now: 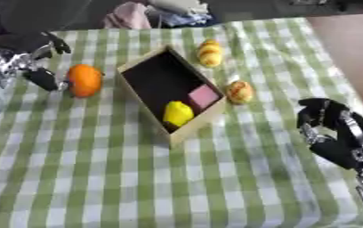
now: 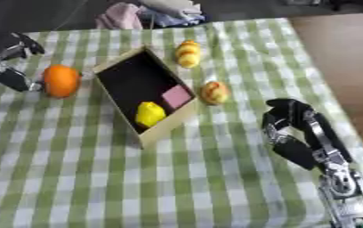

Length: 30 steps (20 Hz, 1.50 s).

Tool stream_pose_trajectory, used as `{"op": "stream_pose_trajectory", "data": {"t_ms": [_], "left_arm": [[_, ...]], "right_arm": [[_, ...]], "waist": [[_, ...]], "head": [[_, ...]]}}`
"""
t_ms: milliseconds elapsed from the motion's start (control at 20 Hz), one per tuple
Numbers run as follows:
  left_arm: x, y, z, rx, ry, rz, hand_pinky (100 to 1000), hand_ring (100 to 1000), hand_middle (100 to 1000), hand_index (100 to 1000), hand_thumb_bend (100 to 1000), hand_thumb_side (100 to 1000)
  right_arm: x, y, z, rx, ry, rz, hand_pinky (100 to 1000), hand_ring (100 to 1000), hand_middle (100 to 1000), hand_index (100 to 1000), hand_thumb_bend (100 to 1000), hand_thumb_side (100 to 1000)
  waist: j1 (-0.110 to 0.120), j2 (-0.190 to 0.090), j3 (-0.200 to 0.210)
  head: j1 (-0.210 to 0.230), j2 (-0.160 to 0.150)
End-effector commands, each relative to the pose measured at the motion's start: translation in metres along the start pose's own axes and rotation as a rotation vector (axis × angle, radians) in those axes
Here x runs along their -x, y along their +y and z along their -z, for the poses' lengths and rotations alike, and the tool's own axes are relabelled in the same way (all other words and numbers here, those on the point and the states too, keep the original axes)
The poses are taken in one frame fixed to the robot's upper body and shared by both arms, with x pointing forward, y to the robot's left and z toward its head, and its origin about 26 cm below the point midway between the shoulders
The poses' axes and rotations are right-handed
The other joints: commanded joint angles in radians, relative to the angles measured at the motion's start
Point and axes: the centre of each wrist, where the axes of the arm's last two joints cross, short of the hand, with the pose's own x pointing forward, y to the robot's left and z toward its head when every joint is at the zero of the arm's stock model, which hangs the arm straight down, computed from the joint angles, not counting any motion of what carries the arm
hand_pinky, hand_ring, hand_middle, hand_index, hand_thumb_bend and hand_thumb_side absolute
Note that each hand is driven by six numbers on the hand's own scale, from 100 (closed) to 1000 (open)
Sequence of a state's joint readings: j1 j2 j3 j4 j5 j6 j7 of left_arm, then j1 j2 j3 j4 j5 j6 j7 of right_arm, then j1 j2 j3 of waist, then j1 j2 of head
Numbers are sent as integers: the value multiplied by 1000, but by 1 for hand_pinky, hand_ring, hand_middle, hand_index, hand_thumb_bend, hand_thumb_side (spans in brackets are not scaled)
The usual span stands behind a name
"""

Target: Pick up objects on the table and place them in the box.

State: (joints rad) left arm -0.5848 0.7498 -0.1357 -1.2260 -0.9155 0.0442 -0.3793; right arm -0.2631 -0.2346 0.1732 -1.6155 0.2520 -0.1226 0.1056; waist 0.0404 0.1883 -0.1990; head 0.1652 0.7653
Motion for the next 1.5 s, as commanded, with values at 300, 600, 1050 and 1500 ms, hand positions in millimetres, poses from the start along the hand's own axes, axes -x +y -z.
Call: {"op": "stream_pose_trajectory", "data": {"t_ms": [300, 600, 1050, 1500], "left_arm": [[5, -2, 11, -9, 29, 18, 747, 697, 725, 832, 477, 253], [0, -10, 16, -42, 38, 44, 694, 602, 604, 723, 361, 100], [-12, 26, 1, -307, -36, 1, 594, 483, 464, 574, 178, 100], [-72, 76, -30, -394, -339, 5, 619, 521, 502, 615, 182, 103]], "right_arm": [[-4, -6, 3, -1, -19, -13, 551, 602, 578, 756, 100, 369], [-5, -6, 4, 1, -19, -10, 551, 602, 578, 756, 100, 366], [-5, -7, 4, 6, -18, -10, 550, 601, 578, 756, 100, 370], [-5, -6, 4, 0, -20, -10, 550, 601, 578, 756, 100, 372]], "waist": [[-2, -10, -17], [-2, -5, -22], [-3, -6, -15], [-2, -11, -19]], "head": [[7, 5], [7, 5], [0, 5], [-1, 5]]}}
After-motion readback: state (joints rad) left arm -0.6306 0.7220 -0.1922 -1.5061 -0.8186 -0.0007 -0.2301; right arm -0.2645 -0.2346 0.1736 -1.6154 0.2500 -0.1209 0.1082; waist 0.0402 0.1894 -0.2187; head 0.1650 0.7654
